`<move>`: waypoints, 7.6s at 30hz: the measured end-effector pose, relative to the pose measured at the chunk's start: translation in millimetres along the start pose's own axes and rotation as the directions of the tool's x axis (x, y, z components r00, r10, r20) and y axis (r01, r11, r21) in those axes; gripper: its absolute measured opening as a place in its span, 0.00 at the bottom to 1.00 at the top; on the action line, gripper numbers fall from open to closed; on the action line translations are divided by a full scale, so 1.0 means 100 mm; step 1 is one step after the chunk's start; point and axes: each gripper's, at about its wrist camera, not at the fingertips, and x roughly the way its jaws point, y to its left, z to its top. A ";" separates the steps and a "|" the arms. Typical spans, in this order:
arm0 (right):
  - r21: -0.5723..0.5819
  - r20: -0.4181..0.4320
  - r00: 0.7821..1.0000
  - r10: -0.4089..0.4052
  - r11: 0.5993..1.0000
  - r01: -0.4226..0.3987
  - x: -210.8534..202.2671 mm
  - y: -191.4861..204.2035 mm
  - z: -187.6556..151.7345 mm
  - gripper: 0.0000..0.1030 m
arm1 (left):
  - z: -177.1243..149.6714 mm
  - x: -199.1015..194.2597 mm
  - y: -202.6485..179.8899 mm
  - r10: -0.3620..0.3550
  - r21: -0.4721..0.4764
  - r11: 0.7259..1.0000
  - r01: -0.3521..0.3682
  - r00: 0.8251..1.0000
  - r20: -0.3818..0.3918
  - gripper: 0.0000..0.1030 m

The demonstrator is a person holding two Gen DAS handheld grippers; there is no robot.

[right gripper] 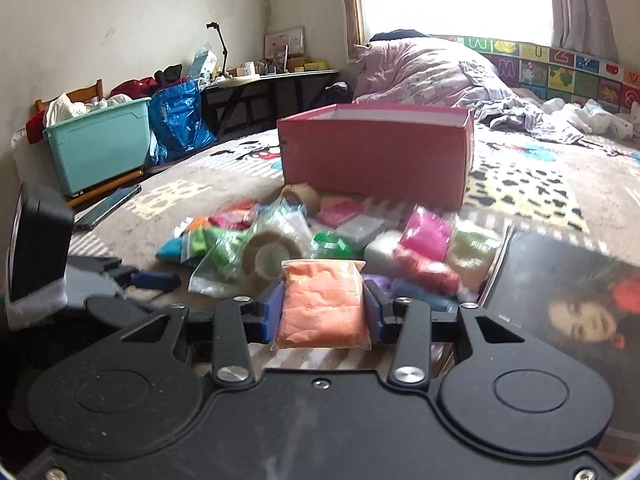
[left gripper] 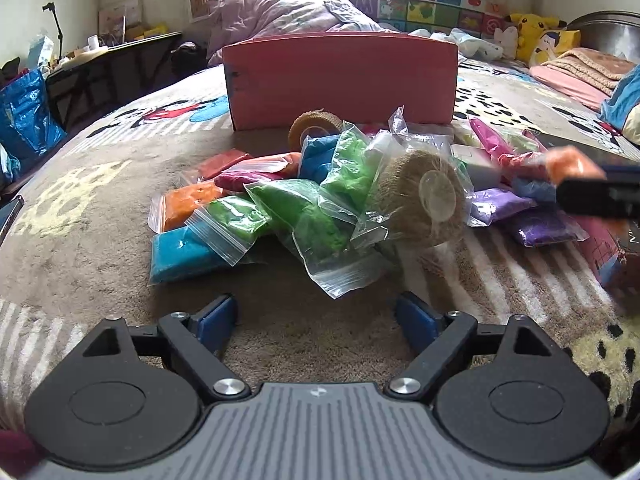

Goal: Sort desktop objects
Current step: 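Withdraw the open left tool from the box back over the pile, then carry the light orange bag with the right tool into the box and open it, then move both tools to the black MEILIYATOU book beside the pile, then grip the book's edges with both tools and lift it off the bed, then carry the lifted book with both tools over the pink box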

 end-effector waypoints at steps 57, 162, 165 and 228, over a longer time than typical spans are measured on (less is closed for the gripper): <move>0.146 -0.362 0.927 -0.103 0.975 0.166 2.51 -1.13 1.98 0.40 | 0.10 0.16 -0.10 -0.021 -0.036 0.999 0.021 1.000 -0.001 1.00; 0.738 0.027 0.915 -0.402 0.625 0.253 -1.48 -2.10 -1.04 0.91 | 0.57 0.06 -1.46 -0.682 0.191 0.723 0.663 0.729 0.050 0.98; 0.724 0.049 0.912 -0.408 0.643 0.249 -1.54 -1.96 -0.94 0.91 | 0.60 -0.02 -1.38 -0.699 0.227 0.709 0.668 0.708 0.099 0.98; 0.321 0.159 0.980 -0.124 0.945 0.067 1.62 -1.27 1.48 0.91 | 2.28 1.47 1.38 -0.392 0.028 0.902 0.431 0.791 0.470 0.98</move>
